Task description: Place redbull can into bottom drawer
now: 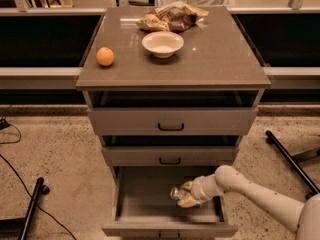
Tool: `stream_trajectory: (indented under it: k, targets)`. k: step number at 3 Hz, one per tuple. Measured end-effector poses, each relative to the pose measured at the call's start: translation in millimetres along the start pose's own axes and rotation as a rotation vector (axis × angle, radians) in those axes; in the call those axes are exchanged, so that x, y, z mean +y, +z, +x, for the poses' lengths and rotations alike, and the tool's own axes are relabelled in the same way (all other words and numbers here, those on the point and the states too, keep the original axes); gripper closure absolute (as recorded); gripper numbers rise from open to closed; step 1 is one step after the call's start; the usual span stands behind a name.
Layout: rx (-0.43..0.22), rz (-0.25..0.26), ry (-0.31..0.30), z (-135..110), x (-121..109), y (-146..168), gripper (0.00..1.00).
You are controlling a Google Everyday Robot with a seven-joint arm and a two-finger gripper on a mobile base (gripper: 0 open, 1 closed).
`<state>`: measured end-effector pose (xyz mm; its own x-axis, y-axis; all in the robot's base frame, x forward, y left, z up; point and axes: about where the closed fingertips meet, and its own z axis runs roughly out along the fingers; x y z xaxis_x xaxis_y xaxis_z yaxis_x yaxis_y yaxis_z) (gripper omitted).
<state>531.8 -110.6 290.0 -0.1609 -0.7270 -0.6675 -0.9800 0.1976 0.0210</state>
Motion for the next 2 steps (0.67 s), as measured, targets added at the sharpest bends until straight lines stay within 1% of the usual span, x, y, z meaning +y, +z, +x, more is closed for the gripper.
stream_trajectory:
  k: [1,2]
  targets:
    - [-0.017,-0.047,0.026,13,9,42,0.35]
    - [-0.022,-0.057,0.04,17,9,70,0.12]
